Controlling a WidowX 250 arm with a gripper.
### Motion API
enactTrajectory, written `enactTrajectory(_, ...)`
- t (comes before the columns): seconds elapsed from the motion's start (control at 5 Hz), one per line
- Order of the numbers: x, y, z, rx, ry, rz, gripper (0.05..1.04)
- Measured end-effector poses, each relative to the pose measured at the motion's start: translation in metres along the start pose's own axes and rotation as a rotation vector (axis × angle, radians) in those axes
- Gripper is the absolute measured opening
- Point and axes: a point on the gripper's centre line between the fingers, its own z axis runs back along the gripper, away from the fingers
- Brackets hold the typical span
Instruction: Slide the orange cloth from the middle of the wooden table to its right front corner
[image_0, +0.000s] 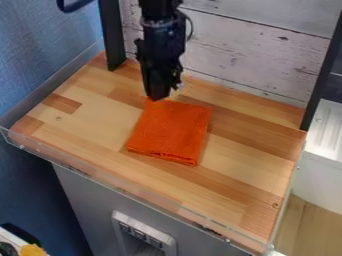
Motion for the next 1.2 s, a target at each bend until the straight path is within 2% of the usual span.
enactTrajectory(0.2, -0.003, 0.004, -0.015, -0.004, 0.006, 0.000, 0.065)
enactTrajectory(0.6, -0.004, 0.007, -0.033, -0.003, 0.013, 0.034, 0.060)
enactTrajectory(0.8, -0.004, 0.006, -0.041, -0.010, 0.032, 0.042, 0.059)
enactTrajectory(1.2, 0.004, -0.019, -0.045, 0.016, 0.016, 0.162, 0.059)
